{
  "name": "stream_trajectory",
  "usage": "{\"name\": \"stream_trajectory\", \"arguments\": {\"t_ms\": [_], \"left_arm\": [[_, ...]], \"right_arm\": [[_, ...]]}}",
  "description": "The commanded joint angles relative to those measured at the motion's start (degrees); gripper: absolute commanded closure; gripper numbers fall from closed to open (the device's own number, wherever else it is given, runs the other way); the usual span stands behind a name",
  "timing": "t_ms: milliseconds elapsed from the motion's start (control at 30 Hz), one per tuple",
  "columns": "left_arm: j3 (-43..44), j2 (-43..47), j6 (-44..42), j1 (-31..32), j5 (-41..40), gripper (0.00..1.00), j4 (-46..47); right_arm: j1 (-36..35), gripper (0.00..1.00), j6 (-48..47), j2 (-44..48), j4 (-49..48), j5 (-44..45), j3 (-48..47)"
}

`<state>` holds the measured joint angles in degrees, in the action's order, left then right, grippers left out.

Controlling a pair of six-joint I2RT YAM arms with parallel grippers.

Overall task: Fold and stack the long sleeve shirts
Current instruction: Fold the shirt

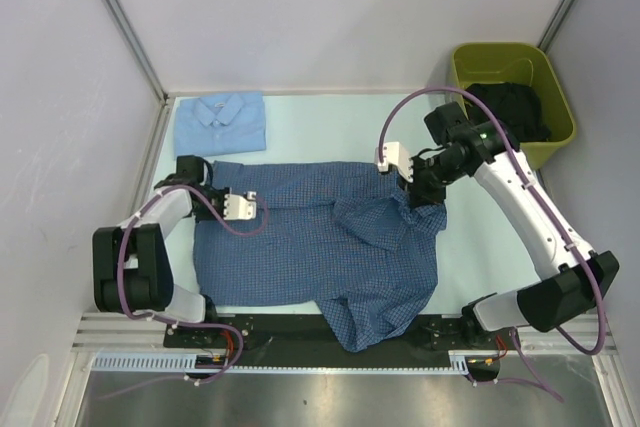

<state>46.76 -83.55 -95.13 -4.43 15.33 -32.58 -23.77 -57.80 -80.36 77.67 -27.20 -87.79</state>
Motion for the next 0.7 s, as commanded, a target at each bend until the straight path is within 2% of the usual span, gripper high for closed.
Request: {"name": "stream_trajectory", "arguments": {"t_ms": [0,67,133,200,333,367,433,467,533,567,600,667], "left_arm": [[-3.25,2.33,-6.73,-0.50,-0.05,0.81,-3.19],[-2.12,4.35,-5.51,-0.50,4.07,0.58,-6.42],[-0.02,9.26,-0.86,-0.50,13.46,0.26,-8.46],[0.78,13.48,5.98,-0.50,22.32,0.11,-10.05],[0.53,25.94,18.55,-0.58,31.50,0.00,-9.88],[0.09,27.81,21.10,-0.50,32.47,0.01,-9.00],[-1.92,31.94,33.12,-0.58,34.14,0.01,-6.02],[-2.90,35.61,42.22,-0.58,34.15,0.01,-2.09],[-5.96,38.80,50.53,-0.50,33.19,0.00,1.80],[-7.46,42.03,59.10,-0.58,32.23,0.01,5.91],[-8.87,43.28,62.66,-0.58,31.43,0.01,7.60],[-11.77,45.13,64.55,-0.50,30.37,0.01,7.28]], "right_arm": [[-0.57,1.00,-1.79,1.17,9.17,0.92,-2.21],[-1.80,1.00,-2.40,0.12,8.21,1.53,-3.52],[-4.87,0.99,-2.23,-2.34,6.36,3.63,-4.58],[-7.59,0.98,-2.58,-4.79,3.11,4.35,-7.03],[-11.81,0.97,-3.90,-16.45,0.12,5.05,-14.41],[-12.61,0.96,-3.90,-18.76,-0.06,4.79,-16.78],[-15.50,0.96,-4.34,-23.85,-0.15,4.35,-23.11],[-16.56,0.95,-4.34,-28.49,-0.50,4.18,-25.30],[-19.63,0.94,-3.29,-33.88,-1.11,3.21,-32.57],[-20.61,0.91,-2.15,-39.38,-1.55,2.95,-35.23],[-21.57,0.69,-0.57,-42.13,-1.21,2.60,-39.00],[-23.42,0.47,3.65,-47.67,4.73,-0.38,-51.65]]}}
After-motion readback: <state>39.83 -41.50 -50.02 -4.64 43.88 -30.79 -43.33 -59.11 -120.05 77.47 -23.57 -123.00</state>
